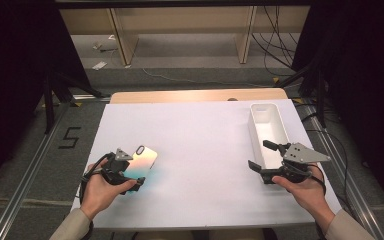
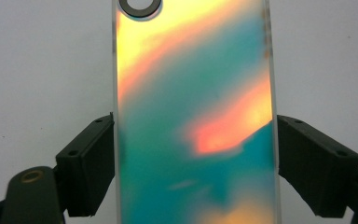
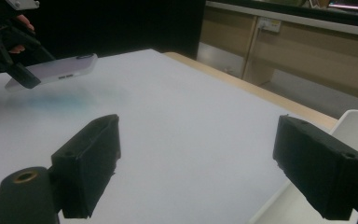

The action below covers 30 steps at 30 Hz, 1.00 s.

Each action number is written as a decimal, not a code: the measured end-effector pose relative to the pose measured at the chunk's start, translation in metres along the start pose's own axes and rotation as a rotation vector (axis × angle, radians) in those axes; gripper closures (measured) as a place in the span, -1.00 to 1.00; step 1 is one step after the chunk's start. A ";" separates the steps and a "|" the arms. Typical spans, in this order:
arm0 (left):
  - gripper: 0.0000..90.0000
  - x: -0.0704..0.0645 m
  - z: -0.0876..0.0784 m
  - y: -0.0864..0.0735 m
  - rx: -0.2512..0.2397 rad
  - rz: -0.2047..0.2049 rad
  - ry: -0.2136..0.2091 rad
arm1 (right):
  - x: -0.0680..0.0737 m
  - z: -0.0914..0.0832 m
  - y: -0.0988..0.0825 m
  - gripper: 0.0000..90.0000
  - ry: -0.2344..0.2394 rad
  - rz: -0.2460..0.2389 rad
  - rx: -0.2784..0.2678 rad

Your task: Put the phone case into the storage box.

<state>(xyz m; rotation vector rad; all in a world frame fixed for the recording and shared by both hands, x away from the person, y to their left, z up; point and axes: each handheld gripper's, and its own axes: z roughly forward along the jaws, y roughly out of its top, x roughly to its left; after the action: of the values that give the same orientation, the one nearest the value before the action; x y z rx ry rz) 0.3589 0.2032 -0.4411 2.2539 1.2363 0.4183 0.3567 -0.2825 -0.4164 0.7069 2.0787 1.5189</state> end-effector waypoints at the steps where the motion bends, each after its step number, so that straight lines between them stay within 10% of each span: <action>1: -0.62 0.000 0.000 0.000 -0.003 0.000 -0.001 | 0.000 0.000 0.000 -0.65 0.000 0.001 0.001; 30: -0.63 -0.014 0.004 0.022 -0.125 0.018 -0.011 | 0.003 0.009 0.007 -0.65 0.009 0.007 -0.019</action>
<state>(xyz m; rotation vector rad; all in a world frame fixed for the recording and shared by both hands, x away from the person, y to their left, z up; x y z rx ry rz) 0.3679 0.1803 -0.4315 2.1603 1.1530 0.4753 0.3611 -0.2718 -0.4124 0.7018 2.0676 1.5469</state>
